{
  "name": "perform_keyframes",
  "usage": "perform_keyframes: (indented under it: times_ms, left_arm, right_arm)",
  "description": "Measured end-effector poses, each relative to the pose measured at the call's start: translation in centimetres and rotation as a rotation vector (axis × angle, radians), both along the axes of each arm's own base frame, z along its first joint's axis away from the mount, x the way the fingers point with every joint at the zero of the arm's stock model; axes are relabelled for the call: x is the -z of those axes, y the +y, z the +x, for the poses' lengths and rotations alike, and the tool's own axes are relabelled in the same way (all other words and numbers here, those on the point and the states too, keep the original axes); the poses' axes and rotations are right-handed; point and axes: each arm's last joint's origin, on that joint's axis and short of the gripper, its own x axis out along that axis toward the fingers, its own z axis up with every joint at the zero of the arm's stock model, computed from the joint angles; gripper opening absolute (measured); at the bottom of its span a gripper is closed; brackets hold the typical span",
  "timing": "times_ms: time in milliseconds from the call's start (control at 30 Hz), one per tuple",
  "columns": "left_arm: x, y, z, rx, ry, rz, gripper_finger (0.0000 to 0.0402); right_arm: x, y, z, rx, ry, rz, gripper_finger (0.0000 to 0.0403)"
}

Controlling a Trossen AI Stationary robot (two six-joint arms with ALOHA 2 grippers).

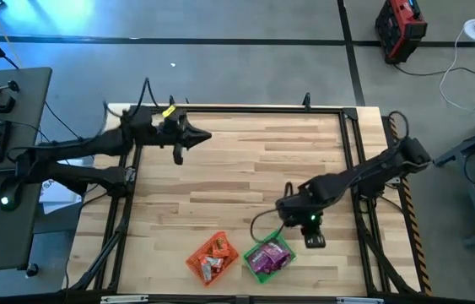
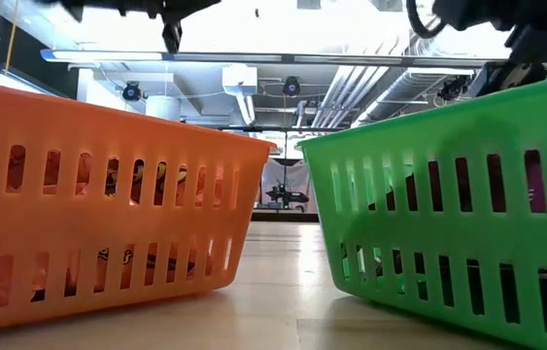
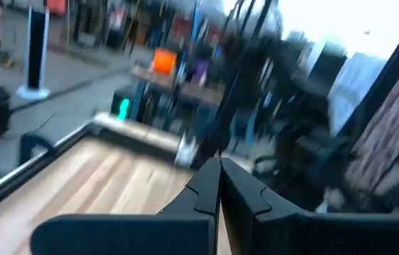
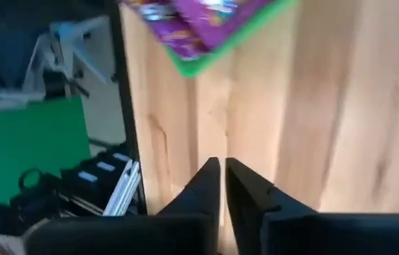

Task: Sort candy by brand, put in halloween buckets
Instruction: Return to Home Position

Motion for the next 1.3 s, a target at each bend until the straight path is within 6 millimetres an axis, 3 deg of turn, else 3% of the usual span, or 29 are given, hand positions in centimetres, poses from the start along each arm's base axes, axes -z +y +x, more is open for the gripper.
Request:
perform_keyframes:
  times_ms: [233, 400, 667, 800, 1100, 1300]
  left_arm:
    - [8.2, -0.9, -1.4, 0.038, -0.194, -0.284, 0.0000]
    - [12.1, -2.9, -3.7, 0.040, -0.294, -0.390, 0.0000]
    - [14.4, -4.2, -6.3, -0.033, -0.343, -0.397, 0.0000]
    - [15.5, -3.8, -6.6, -0.051, -0.217, -0.394, 0.0000]
    - [15.0, -4.4, -7.7, 0.101, -0.187, -0.475, 0.0000]
    - [15.4, -4.8, -8.2, 0.102, -0.129, -0.463, 0.0000]
  right_arm:
    - [-0.9, -3.9, -4.4, 0.288, -0.014, -0.047, 0.0016]
    - [-2.4, -5.8, -5.4, 0.527, -0.159, 0.043, 0.0006]
    - [-3.6, -8.1, -3.4, 0.668, -0.367, 0.137, 0.0001]
    - [-3.6, -8.7, -3.4, 0.682, -0.373, 0.134, 0.0001]
    - [-4.2, -8.4, -3.2, 0.741, -0.427, 0.134, 0.0000]
    - [-2.1, -8.3, -2.4, 0.878, -0.488, 0.272, 0.0000]
